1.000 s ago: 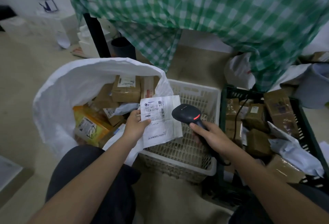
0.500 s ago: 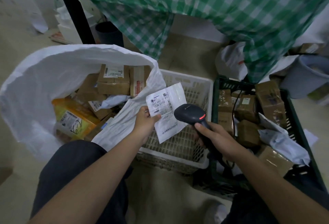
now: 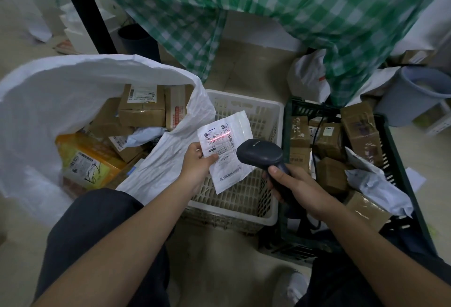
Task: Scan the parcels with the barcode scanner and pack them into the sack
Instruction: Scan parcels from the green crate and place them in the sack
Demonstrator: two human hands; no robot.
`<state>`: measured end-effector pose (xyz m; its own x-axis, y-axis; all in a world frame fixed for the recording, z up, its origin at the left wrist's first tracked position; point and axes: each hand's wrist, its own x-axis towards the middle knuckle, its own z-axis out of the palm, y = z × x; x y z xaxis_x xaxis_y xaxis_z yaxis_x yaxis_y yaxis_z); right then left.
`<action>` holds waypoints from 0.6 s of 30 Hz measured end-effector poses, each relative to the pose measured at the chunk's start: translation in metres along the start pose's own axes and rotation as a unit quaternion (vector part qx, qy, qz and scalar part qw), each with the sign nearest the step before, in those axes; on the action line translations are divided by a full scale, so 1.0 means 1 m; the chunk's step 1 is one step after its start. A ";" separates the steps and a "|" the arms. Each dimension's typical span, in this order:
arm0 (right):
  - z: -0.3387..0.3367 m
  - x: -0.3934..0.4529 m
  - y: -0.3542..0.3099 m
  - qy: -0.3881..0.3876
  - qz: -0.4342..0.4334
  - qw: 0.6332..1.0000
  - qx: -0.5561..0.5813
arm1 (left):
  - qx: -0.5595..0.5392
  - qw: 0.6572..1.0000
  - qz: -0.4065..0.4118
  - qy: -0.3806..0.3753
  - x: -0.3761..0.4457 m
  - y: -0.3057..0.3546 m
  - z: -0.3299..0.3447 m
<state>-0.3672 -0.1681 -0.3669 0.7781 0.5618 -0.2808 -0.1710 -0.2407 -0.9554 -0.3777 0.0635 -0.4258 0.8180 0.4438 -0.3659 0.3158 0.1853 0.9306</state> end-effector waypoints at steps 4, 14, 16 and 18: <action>0.000 0.000 0.000 0.000 0.004 1.000 -0.025 | 0.001 1.000 0.004 0.002 -0.001 0.001 -0.002; 0.015 0.013 -0.008 0.024 -0.013 1.000 -0.014 | -0.020 1.000 0.008 0.018 -0.021 0.006 -0.032; 0.022 0.021 -0.013 0.060 -0.016 0.998 -0.011 | -0.025 0.999 0.015 0.031 -0.032 0.012 -0.044; 0.029 0.030 -0.018 0.099 -0.010 0.995 -0.010 | -0.039 0.998 0.026 0.050 -0.045 0.018 -0.058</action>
<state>-0.3580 -0.1238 -0.3605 0.8856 0.3998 -0.2365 -0.1440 -0.2479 -0.9580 -0.4364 0.0976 -0.3933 0.7785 0.5398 -0.3202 0.2325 0.2259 0.9460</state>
